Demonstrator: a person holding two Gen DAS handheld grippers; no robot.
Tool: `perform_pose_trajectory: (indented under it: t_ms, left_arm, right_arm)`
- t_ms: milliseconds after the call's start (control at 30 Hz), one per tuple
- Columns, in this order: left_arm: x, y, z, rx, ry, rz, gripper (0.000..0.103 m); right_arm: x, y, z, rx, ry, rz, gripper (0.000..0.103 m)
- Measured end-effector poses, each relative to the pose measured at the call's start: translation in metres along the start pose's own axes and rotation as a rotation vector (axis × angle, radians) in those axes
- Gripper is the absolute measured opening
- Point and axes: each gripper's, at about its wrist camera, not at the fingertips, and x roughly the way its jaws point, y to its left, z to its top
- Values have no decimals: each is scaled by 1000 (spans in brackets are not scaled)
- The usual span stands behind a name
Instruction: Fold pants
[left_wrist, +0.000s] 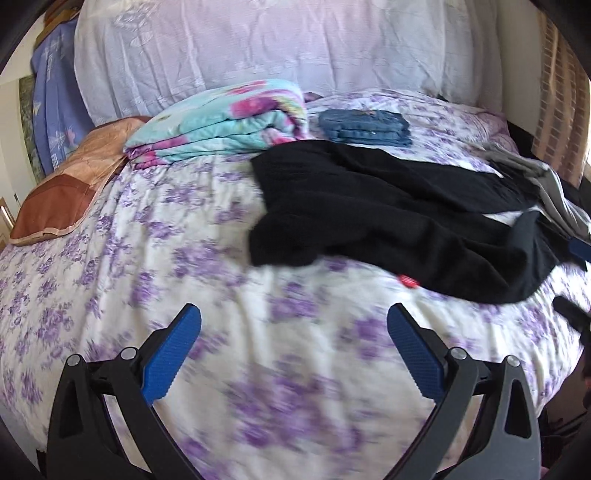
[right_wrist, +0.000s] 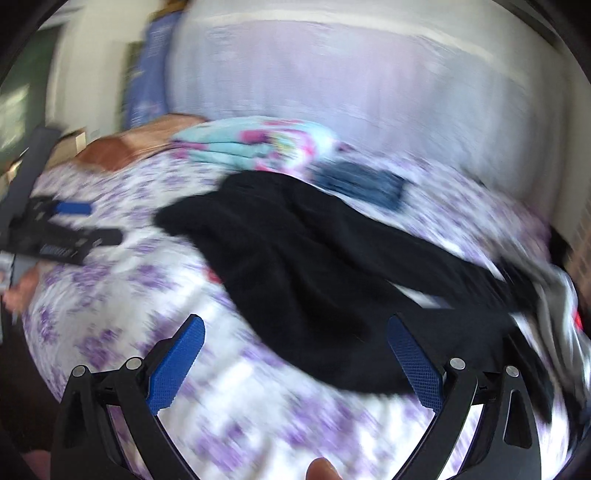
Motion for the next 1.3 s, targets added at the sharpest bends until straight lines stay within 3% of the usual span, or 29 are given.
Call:
perform_pose_trajectory:
  t_ms: [33,167,200,267,367,600,633,667,733,800,900,1167,1300]
  left_arm:
    - [2,8,2,-5,1,-5,99]
    - [22,39,17,-28,22,-65,98]
    - [26,42,18,-28,28,-78,91]
    - [39,49,24,-24,60,-129,74]
    - [59,58,32,-44,109,-195,63]
    - [112,62,45,-46,231,-347,62]
    - [124,61,48,-57,270,-402,62]
    - [134,61,49,-67,298,-444,62]
    - [147,60,52,-84,318,-481,62]
    - [147,58,56,-58,289,-509,35]
    - [140,62,60,-76,247,-526,33]
    - [60,91,73,-80,-4,-524,31]
    - [30,118,61,-110,-54,-450,31]
  right_arm:
    - [8,13,8,-40,-7,15,99]
    - [51,56,36,-178,22,80,68]
    - [61,65,41,-197,37,106,57]
    - [87,80,52,-231,81,154,48]
    - [115,91,58,-278,123,156,43]
    - [155,91,59,-287,192,162,40]
    - [156,90,59,-283,189,171,36]
    - [158,89,59,-280,191,177,23]
    - [162,89,61,-279,190,171,13]
    - [160,88,62,-284,175,164,10]
    - [143,85,68,-259,152,199,9]
    - [82,115,96,-308,15,334,9]
    - [69,137,102,-312,-9,460,9]
